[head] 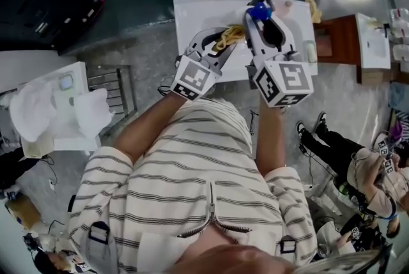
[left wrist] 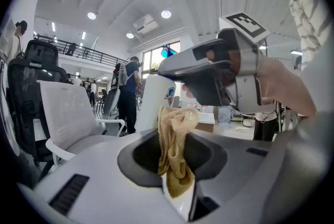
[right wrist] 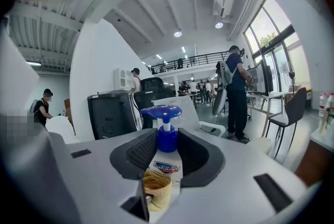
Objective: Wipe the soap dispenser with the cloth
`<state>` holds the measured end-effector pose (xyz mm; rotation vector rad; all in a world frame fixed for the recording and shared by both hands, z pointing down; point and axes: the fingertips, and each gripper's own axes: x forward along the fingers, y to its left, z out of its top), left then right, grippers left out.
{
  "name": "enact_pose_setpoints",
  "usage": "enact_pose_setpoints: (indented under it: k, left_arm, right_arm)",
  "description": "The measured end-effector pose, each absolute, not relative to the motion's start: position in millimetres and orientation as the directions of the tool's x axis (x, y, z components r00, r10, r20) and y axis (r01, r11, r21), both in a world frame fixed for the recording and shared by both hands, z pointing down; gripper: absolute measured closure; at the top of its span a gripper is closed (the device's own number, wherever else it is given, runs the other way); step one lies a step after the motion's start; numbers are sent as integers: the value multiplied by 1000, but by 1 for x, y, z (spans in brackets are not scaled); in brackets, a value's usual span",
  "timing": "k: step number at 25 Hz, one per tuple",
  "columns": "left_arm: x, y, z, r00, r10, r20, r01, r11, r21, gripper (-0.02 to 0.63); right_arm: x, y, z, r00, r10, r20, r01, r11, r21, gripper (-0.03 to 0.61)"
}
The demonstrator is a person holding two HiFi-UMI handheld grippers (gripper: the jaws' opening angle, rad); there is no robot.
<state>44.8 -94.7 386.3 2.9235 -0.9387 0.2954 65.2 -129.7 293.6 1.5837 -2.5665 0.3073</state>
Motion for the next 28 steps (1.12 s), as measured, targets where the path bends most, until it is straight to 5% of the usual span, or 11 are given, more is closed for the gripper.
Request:
enact_pose_setpoints:
  k: [28]
  left_arm:
    - [25,-84,365,790,-593,156,-592,-804,-57,518]
  right_arm:
    - [83,-113,306,-453,-874,175,-891,437,-122,453]
